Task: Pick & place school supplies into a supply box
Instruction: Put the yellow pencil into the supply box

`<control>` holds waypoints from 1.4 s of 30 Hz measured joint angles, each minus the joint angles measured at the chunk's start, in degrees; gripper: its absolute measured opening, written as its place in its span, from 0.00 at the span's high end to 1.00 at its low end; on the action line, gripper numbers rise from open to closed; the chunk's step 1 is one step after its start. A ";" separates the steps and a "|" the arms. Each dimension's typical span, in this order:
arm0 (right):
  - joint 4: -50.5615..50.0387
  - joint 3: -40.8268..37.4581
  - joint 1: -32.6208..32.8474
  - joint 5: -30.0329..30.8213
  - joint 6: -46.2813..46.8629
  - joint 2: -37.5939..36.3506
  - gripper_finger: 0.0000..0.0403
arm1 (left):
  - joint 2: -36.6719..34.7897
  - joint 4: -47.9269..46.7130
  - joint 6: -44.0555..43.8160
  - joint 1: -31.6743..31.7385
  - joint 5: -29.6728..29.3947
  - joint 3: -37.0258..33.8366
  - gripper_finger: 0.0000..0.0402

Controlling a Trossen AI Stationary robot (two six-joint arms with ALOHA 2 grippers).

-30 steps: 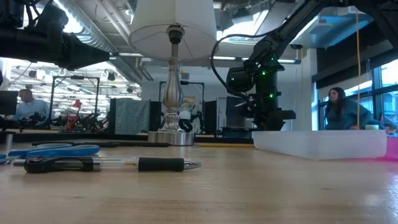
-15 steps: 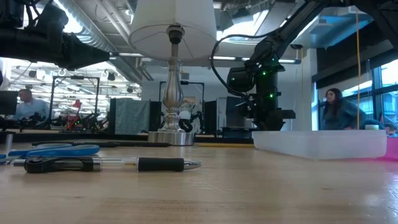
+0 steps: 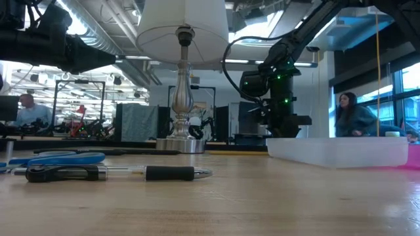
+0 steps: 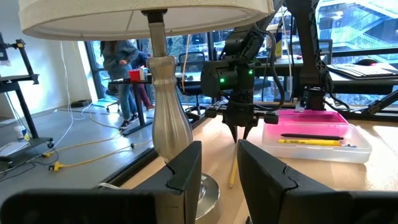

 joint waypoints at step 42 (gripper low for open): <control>-0.37 -0.02 0.28 -0.02 -0.04 -0.47 0.76 | 0.00 0.02 7.96 -0.02 -0.15 0.00 0.76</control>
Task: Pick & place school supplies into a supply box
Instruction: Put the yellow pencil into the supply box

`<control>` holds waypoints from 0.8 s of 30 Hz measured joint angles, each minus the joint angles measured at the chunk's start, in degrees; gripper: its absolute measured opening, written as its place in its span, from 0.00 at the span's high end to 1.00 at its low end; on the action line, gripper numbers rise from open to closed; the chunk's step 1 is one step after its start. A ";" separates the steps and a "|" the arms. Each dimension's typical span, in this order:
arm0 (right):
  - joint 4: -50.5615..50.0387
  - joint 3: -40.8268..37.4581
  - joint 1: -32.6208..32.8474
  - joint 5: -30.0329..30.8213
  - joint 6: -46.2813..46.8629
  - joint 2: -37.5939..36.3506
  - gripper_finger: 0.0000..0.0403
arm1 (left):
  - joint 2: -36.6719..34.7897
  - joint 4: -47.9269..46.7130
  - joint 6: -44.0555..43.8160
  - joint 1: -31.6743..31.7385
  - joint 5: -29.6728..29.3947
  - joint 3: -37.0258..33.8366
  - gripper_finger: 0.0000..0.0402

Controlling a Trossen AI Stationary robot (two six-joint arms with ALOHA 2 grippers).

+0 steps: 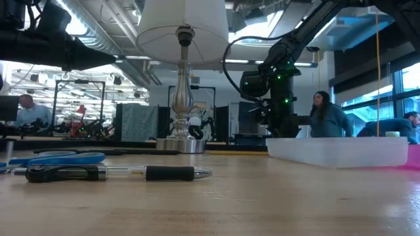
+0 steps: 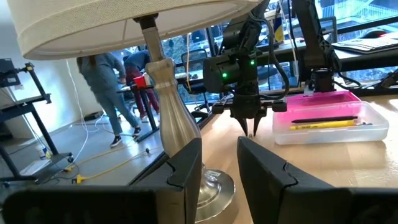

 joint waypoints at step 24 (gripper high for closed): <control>-0.20 0.09 2.77 3.78 -0.51 -0.93 0.76 | 0.00 0.00 -0.02 0.01 0.07 0.01 0.76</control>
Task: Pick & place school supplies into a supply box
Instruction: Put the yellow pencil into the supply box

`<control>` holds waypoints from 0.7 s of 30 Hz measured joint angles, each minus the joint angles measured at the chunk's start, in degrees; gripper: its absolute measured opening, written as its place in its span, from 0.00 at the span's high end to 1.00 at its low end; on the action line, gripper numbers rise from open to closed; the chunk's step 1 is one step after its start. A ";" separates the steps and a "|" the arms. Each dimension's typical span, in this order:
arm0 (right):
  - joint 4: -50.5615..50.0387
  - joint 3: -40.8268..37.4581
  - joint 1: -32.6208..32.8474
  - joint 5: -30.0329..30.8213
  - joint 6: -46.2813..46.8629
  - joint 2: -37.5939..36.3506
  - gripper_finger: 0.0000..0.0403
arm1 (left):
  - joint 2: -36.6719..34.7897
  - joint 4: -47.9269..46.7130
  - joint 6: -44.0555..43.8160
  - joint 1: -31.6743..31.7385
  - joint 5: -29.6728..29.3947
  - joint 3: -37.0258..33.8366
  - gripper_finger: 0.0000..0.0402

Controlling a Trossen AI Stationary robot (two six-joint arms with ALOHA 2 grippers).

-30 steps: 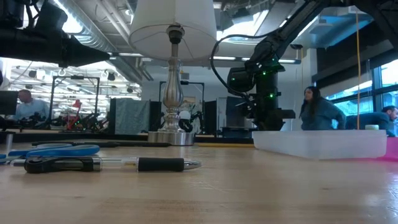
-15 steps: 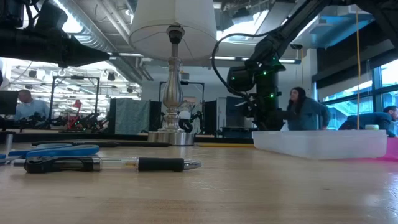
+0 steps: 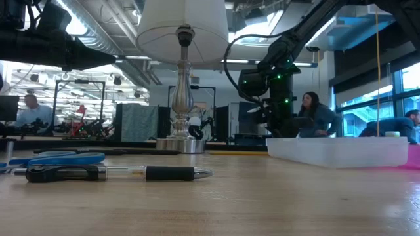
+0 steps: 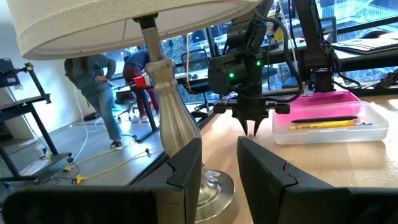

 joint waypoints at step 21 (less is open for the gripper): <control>0.72 0.63 -0.39 -1.66 -1.39 -0.17 0.76 | -0.01 -0.01 0.00 0.00 -0.04 0.00 0.76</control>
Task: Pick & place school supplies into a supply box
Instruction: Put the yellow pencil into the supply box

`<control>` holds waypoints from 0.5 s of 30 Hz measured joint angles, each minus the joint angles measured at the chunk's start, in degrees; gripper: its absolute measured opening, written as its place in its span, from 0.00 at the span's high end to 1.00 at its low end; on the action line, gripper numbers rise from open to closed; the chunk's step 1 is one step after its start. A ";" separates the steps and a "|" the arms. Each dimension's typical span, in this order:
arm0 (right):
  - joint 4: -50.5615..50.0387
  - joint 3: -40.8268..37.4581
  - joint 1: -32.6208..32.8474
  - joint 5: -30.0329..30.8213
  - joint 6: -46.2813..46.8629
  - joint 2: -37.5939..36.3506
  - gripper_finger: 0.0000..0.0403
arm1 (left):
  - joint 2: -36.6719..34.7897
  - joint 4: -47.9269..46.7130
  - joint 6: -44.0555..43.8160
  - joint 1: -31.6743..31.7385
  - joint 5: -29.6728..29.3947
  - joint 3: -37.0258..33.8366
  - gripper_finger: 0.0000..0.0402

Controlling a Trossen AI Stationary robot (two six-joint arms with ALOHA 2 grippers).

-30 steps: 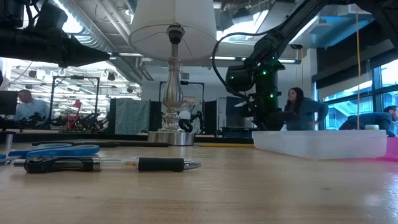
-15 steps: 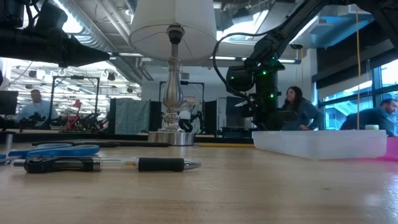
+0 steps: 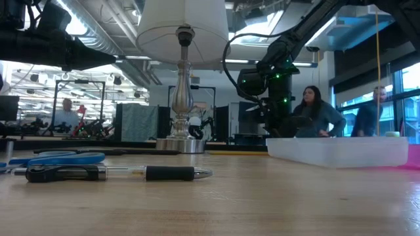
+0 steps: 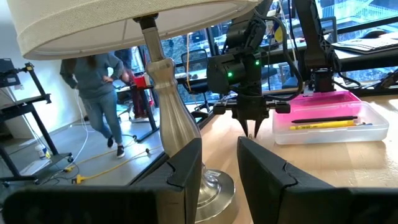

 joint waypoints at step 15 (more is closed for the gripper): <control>1.27 0.07 -1.46 -2.65 2.10 -0.11 0.96 | 0.00 0.01 0.00 -0.01 -0.02 -0.01 0.76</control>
